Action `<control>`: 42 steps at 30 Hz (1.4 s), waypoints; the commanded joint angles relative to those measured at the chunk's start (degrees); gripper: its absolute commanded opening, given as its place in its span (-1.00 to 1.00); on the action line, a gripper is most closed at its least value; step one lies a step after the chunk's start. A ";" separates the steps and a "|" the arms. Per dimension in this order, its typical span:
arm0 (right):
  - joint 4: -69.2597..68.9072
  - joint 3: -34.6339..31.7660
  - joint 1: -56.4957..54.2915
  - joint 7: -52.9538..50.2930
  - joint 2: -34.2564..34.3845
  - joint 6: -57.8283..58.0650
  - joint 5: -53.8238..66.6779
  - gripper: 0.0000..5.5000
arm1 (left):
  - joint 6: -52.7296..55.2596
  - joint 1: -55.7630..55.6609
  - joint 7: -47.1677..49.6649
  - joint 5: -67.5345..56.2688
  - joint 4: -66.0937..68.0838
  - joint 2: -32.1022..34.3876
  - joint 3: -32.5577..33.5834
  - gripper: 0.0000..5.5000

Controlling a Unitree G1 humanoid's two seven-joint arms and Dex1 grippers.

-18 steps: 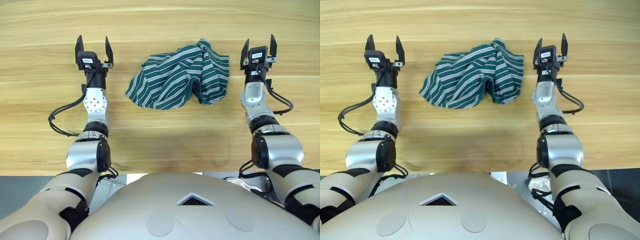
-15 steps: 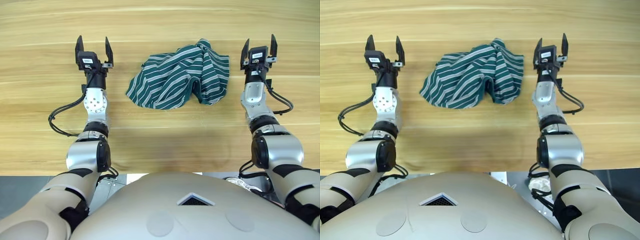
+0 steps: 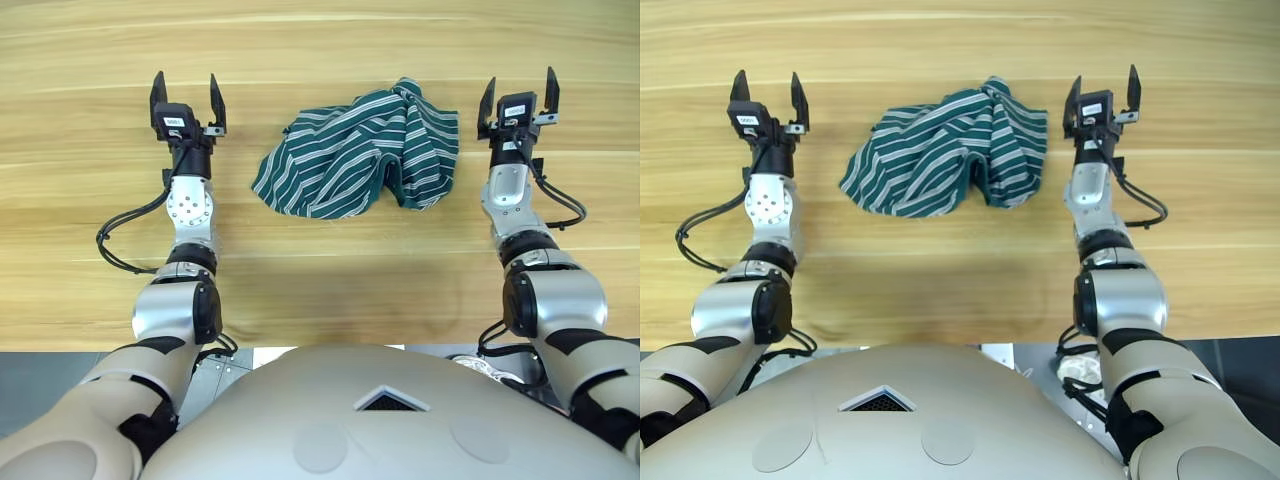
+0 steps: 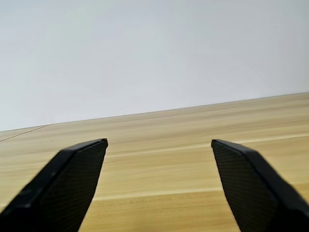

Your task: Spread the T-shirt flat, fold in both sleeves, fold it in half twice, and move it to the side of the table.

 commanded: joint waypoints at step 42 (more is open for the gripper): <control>-47.88 5.74 33.09 23.79 -22.44 -5.71 -8.99 0.48 | 10.65 44.68 -44.52 -6.94 -68.11 22.23 -26.94 0.46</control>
